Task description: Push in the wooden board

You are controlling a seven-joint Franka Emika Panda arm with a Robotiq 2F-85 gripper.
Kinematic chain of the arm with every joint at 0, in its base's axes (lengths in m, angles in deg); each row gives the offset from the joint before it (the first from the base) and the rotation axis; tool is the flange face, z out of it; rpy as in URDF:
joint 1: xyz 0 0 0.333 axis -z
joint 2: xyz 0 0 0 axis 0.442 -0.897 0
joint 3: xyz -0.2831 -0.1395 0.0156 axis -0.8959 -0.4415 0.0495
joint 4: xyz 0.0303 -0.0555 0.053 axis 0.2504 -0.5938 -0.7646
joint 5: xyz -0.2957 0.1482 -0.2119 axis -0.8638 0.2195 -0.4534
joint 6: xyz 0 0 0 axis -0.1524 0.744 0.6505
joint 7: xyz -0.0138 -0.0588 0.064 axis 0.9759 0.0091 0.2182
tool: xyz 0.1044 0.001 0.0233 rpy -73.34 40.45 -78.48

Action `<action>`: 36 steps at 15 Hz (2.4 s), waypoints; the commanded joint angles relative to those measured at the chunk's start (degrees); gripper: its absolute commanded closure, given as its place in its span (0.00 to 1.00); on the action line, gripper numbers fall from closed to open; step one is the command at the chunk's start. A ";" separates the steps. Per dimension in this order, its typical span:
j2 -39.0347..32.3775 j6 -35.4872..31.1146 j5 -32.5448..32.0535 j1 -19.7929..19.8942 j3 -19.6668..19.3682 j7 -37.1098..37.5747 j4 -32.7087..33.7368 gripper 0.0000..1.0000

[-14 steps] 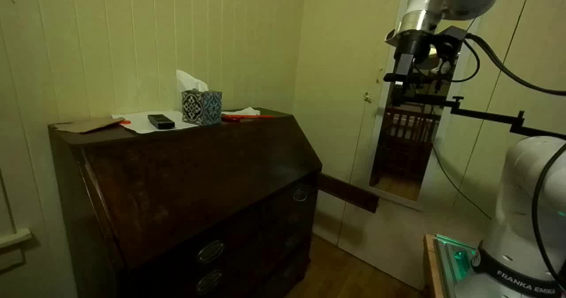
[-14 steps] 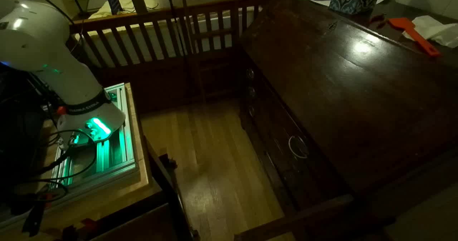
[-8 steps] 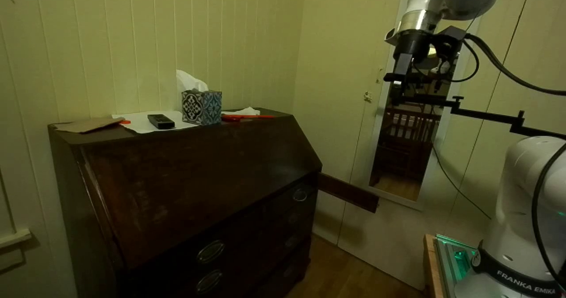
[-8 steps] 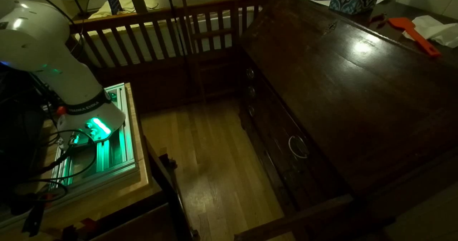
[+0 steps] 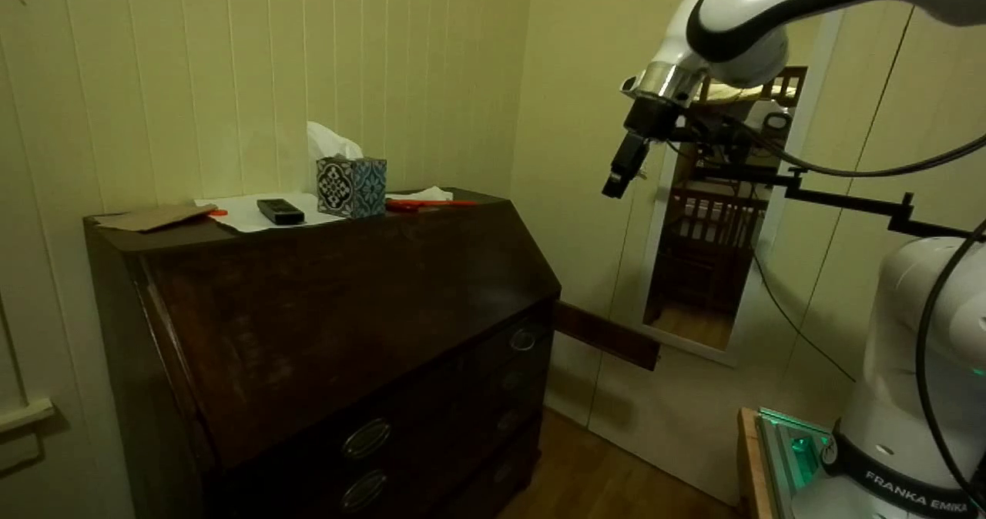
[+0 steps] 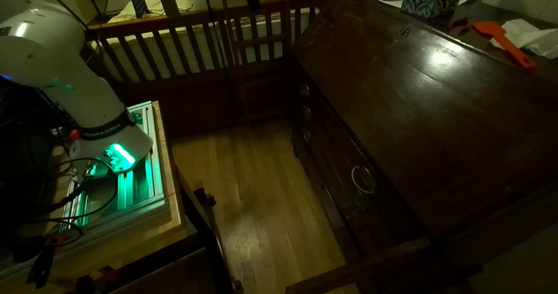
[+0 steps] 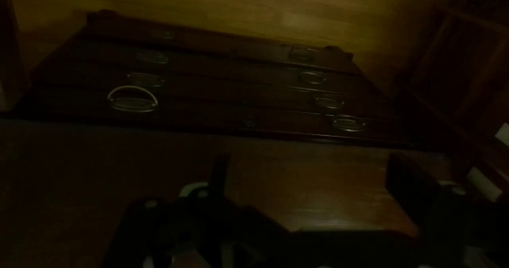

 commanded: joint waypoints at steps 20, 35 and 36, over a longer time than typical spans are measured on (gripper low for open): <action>-45.91 -21.66 13.42 21.35 -3.69 -24.22 16.19 0.00; -59.14 -28.10 21.72 34.61 3.64 -35.22 24.18 0.00; -60.75 -29.93 22.32 36.19 5.02 -35.80 24.78 0.00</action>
